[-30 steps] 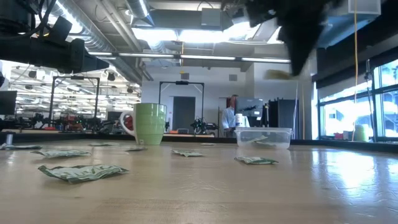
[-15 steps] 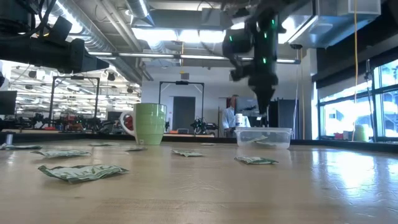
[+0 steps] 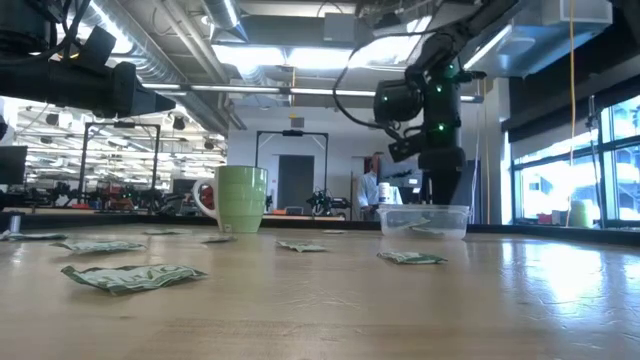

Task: Pick and place items into bin
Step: Put the white stevia packet into the transparent bin, then put the green truvia packet into the transparent bin

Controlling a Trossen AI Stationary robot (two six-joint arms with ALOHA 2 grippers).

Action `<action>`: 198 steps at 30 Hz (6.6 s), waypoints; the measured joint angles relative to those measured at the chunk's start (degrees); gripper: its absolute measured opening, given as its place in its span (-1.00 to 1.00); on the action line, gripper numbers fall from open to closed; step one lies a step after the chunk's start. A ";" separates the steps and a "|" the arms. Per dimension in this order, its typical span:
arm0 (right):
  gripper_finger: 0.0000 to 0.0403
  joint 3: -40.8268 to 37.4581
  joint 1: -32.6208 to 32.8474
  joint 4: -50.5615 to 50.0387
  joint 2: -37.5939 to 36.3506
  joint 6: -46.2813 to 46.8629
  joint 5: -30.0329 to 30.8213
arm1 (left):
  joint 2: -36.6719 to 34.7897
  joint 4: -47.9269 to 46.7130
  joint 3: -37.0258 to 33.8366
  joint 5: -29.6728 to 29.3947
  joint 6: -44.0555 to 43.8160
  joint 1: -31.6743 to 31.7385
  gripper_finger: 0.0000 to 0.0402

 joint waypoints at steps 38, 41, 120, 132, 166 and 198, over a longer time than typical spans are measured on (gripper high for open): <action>-0.52 27.64 -0.21 7.80 14.50 -4.29 -11.02 | 0.01 0.39 -0.01 -0.15 0.04 -0.02 -0.62; -0.52 31.11 -1.09 5.55 18.28 -6.53 -11.81 | 0.01 0.00 -0.01 -0.09 0.04 -0.02 -0.62; -1.00 58.06 1.36 -37.37 30.67 -8.40 -10.01 | 0.23 -0.02 0.01 0.00 0.06 0.00 -0.62; -1.00 46.71 2.79 -35.11 18.05 1.69 -8.61 | 0.78 -0.02 0.01 0.02 0.06 -0.01 -0.62; -0.84 14.28 -2.93 -10.99 9.07 1.71 -7.85 | 0.86 -0.02 -0.01 0.00 0.06 -0.01 -0.62; -0.51 16.99 33.11 3.54 8.74 7.74 -7.58 | 0.84 0.42 0.01 0.02 0.04 0.00 -0.62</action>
